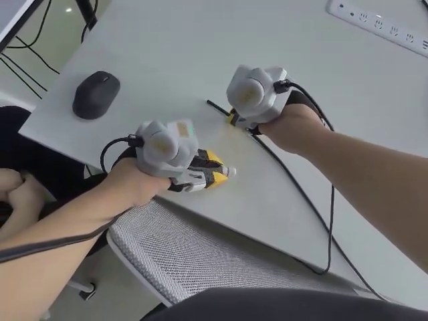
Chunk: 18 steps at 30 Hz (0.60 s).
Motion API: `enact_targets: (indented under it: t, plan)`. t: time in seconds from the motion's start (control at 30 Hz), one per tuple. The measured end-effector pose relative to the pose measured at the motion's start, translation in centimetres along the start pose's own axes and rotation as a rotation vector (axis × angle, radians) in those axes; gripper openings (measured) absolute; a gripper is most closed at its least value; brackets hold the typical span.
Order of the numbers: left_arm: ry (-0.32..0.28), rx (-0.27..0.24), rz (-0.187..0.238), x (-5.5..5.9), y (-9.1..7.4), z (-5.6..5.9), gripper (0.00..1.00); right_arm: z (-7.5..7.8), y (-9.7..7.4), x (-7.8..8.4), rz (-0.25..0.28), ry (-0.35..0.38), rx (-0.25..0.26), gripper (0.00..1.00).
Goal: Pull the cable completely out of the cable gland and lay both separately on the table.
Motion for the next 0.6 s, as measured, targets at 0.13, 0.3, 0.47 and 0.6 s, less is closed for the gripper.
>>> enact_targets:
  t: [0.13,0.3,0.47,0.6]
  plan:
    - [0.004,-0.001,-0.005,-0.1,-0.1,0.0,0.16,-0.1,-0.3,-0.1,0.005,0.004,0.001,0.06]
    - [0.012,0.0,-0.012,-0.2,-0.2,0.1,0.16,-0.1,-1.4,-0.2,0.03,0.036,0.01,0.1]
    - [0.013,-0.003,-0.014,-0.2,-0.1,-0.1,0.17,-0.2,-3.3,-0.2,0.092,0.093,0.018,0.14]
    - [0.018,-0.011,-0.022,-0.2,-0.1,-0.1,0.19,-0.4,-4.9,-0.5,0.14,0.134,0.017,0.17]
Point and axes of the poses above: the centre of the closed fingertips' face, and the gripper's own axes: y roughly forward along the fingers, z roughly to its right, x roughly out of its underside, the point moved 10 cm from there along -y, roughly backward along the fingers, and after that the axes turned 12 degrees about y, right-handed, at the moved point
